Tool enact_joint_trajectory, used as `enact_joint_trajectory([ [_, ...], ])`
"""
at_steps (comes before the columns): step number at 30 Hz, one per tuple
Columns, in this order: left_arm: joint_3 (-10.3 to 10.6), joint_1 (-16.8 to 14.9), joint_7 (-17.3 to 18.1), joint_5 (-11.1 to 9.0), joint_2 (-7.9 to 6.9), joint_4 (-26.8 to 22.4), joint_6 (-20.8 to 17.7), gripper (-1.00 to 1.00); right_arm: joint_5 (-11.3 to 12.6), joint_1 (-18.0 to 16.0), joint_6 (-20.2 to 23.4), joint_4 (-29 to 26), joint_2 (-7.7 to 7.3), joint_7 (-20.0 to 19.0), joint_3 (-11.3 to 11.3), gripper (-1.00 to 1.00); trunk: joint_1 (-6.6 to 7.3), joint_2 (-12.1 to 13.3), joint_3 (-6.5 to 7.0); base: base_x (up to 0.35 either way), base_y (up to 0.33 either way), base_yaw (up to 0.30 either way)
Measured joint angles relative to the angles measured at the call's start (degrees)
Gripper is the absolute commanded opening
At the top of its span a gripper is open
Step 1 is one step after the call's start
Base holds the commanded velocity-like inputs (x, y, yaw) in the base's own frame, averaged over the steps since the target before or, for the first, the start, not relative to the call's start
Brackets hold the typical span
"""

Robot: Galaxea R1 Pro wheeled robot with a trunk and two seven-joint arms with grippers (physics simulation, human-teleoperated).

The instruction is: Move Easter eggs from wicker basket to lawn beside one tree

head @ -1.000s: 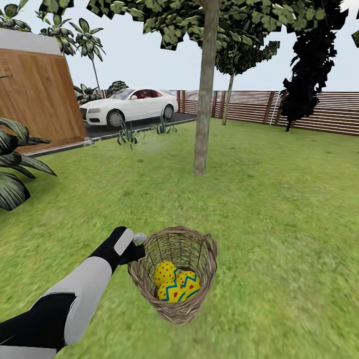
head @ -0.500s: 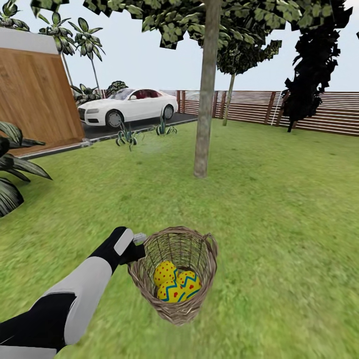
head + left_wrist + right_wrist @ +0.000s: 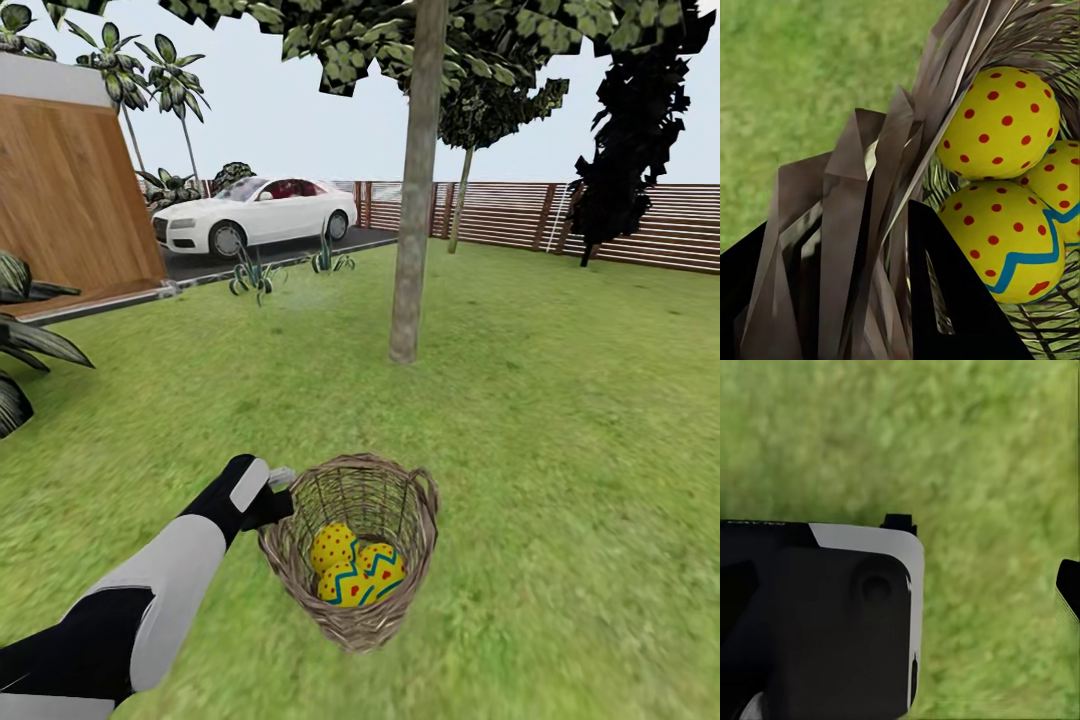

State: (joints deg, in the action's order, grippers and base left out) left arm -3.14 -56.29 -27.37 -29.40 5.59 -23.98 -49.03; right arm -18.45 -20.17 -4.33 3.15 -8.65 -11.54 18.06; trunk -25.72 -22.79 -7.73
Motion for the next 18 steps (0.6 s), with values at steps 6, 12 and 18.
enact_joint_trajectory([
  [6,0.02,0.00,-0.01,0.23,-0.11,0.06,-0.06,-1.00,-0.01,0.04,0.01,0.09,0.97,-0.09,0.02,1.00,0.00,0.00,0.00,0.339,0.000,0.000],
  [12,0.04,0.00,-0.01,0.26,-0.01,-0.02,-0.07,-1.00,0.08,0.02,0.11,0.01,2.05,0.06,0.09,1.00,0.00,0.00,0.00,0.339,0.000,0.000],
  [18,0.03,0.00,-0.01,0.30,0.06,-0.02,-0.09,-1.00,-0.11,0.02,0.07,0.03,1.94,0.04,0.09,1.00,0.00,0.00,0.00,0.339,0.000,0.000],
])
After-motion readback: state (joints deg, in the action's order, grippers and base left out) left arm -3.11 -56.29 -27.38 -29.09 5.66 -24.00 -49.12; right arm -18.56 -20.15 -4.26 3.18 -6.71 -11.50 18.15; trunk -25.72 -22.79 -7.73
